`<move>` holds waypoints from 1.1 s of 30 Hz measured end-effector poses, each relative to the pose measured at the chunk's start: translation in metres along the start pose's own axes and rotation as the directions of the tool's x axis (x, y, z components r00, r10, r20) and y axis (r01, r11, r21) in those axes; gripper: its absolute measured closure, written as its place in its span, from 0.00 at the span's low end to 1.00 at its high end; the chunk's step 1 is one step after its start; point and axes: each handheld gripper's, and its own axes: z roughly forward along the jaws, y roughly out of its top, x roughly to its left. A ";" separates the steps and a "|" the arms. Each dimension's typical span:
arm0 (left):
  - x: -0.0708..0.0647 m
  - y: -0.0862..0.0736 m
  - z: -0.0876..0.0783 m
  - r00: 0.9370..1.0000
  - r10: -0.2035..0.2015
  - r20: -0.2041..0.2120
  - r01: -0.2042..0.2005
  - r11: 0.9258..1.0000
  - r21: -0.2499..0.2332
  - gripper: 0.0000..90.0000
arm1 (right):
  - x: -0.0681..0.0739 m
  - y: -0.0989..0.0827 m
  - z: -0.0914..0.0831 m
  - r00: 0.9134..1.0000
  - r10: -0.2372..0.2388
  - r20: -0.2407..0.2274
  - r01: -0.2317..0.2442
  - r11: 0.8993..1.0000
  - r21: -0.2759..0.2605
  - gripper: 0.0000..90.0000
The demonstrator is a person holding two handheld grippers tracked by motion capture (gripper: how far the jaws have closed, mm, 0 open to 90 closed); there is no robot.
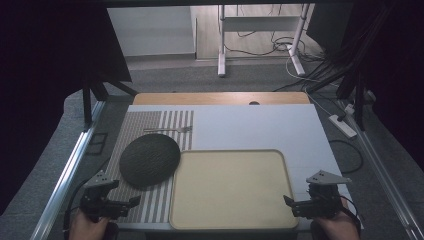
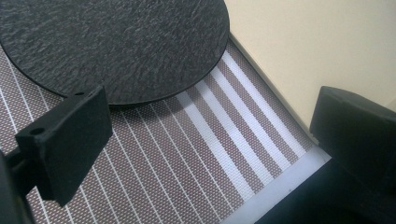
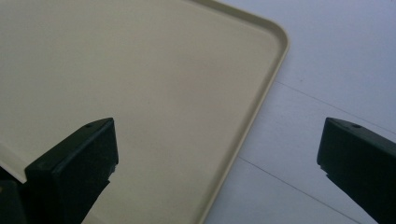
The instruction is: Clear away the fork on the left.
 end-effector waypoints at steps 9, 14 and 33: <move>0.000 0.002 0.001 1.000 0.004 0.023 -0.004 1.000 0.002 0.00 | -0.002 0.000 0.000 1.000 0.014 -0.010 -0.014 1.000 0.004 0.00; 0.000 0.006 0.003 0.999 0.027 0.026 -0.027 0.999 -0.020 0.00 | -0.001 0.000 -0.001 1.000 0.010 -0.008 -0.010 1.000 -0.007 0.00; 0.006 0.013 0.012 0.996 0.035 0.076 -0.032 0.998 -0.048 0.00 | 0.000 0.000 0.000 1.000 -0.007 -0.015 0.007 1.000 -0.004 0.00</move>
